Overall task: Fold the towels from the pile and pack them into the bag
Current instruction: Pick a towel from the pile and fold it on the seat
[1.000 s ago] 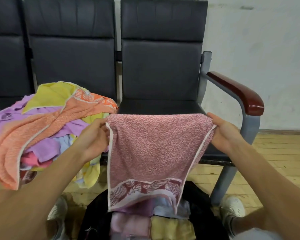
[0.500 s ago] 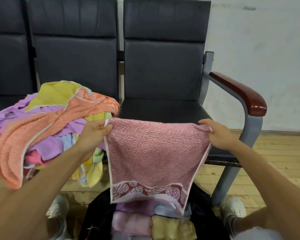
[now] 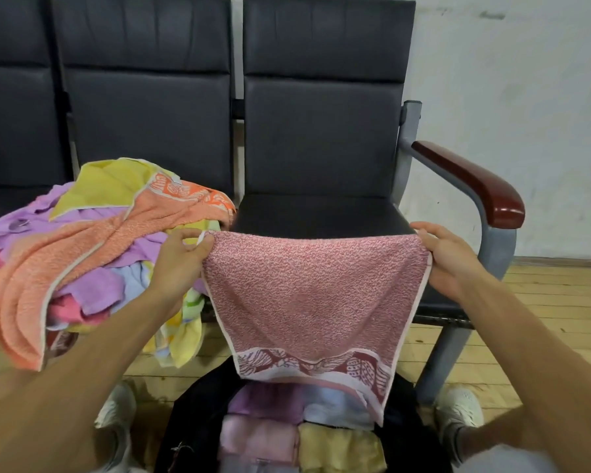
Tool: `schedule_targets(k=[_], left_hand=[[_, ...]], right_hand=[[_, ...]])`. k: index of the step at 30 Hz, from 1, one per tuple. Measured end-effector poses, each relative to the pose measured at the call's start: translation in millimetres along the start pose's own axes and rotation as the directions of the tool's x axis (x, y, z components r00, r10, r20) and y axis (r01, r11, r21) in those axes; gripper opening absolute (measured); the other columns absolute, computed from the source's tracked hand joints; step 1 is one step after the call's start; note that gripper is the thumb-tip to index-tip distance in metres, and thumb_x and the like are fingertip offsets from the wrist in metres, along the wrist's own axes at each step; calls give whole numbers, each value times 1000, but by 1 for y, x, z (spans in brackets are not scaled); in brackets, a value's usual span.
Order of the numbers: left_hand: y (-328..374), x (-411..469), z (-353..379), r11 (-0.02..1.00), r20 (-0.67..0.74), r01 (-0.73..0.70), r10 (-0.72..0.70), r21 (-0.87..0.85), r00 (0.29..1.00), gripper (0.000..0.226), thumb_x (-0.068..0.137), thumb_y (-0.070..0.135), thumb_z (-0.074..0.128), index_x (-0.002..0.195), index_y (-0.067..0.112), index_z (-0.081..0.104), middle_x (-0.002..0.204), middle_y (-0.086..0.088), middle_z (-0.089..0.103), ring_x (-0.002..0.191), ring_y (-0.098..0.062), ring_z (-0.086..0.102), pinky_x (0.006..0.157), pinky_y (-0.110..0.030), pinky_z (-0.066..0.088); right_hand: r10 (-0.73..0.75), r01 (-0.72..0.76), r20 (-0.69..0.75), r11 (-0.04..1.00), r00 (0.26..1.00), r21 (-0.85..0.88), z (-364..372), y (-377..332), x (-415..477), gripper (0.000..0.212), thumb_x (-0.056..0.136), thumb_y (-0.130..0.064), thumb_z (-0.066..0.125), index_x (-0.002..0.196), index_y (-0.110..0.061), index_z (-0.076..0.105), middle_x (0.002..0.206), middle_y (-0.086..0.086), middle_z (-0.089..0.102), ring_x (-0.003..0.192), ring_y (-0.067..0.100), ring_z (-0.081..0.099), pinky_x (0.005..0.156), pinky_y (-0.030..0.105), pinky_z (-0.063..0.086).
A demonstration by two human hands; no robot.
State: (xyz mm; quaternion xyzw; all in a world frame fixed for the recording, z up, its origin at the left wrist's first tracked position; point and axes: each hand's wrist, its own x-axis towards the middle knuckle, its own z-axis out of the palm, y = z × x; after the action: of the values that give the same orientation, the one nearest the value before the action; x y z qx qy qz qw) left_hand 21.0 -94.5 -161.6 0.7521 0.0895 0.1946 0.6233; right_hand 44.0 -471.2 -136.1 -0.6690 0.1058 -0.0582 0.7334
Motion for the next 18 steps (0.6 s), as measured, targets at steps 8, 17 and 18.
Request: schedule_targets(k=[8,17,18], left_hand=[[12,-5,-5,999,287,-5,17,-45,958,27,100,7,48,95,21,70,108,-5,67,110,-21,60,102,-35,45],[-6,-6,-4,555,559,-561,196,614,806,15,95,5,55,103,2,67,85,-1,39,88,-24,50,75,-22,31],[-10,-5,-3,513,546,-572,220,640,809,13,95,5,56,97,0,67,85,-2,36,85,-24,47,79,-25,35]], right_hand=[[-179,240,181,877,967,-415,-2,-8,-10,31,82,-12,76,112,-15,69,109,1,65,99,12,61,84,23,50],[-236,384,334,215,913,-898,2,21,4,15,87,-21,72,101,-16,68,103,7,58,95,22,54,78,31,45],[-265,393,337,197,903,-898,6,24,3,10,93,-24,65,98,-16,65,102,6,54,94,19,49,78,29,41]])
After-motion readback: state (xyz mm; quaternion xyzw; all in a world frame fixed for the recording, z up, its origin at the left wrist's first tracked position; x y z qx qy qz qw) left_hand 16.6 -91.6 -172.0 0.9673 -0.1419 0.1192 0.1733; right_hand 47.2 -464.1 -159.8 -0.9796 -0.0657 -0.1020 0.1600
